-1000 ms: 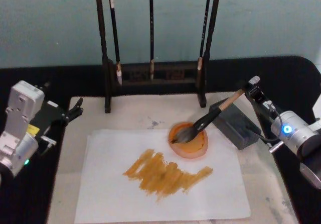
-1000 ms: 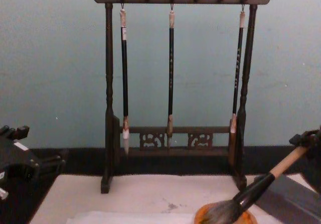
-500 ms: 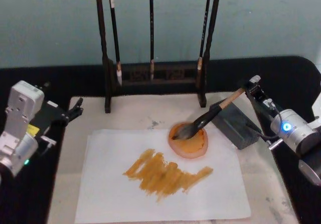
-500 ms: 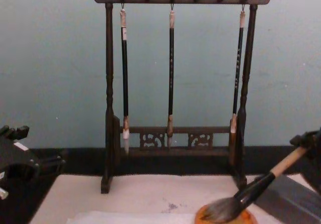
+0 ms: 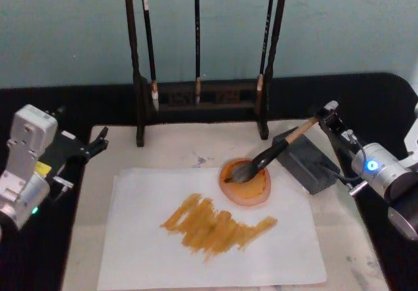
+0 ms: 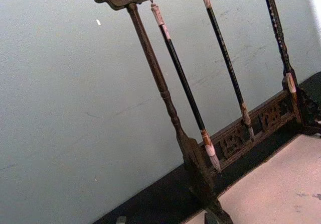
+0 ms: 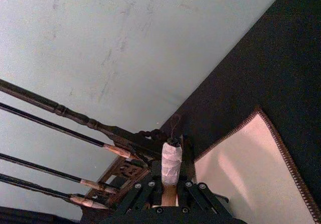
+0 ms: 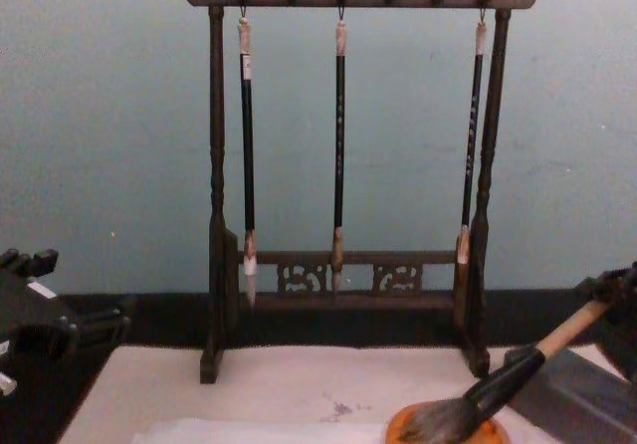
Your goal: Pick up the brush from the inkstone, write on the paper, then place the brush back to its original position.
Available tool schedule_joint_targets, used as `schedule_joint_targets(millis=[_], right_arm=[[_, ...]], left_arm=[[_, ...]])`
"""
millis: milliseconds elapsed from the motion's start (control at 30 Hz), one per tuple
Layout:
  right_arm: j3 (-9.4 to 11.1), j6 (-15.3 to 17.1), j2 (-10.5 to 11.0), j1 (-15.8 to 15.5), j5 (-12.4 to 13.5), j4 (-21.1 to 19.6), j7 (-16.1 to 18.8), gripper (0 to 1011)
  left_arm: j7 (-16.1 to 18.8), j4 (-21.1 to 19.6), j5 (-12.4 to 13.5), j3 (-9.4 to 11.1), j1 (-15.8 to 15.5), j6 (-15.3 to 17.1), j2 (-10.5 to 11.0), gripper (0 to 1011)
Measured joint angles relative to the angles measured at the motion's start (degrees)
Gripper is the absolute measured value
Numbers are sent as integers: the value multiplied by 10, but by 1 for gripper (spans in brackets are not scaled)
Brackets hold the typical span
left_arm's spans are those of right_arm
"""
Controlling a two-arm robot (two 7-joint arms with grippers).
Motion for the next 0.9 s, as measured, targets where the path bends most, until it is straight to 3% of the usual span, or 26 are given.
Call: schedule_joint_targets(millis=[700, 767, 900], right_arm=[[-5, -3, 3, 2, 5, 2, 0, 160], [-5, -3, 3, 1, 5, 2, 0, 175], [-5, -2, 2, 1, 4, 2, 0, 306]], left_arm=[[0, 0, 0, 0, 0, 0, 0, 1010], [0, 0, 0, 0, 0, 0, 0, 1010], [0, 0, 0, 0, 0, 0, 0, 1010]])
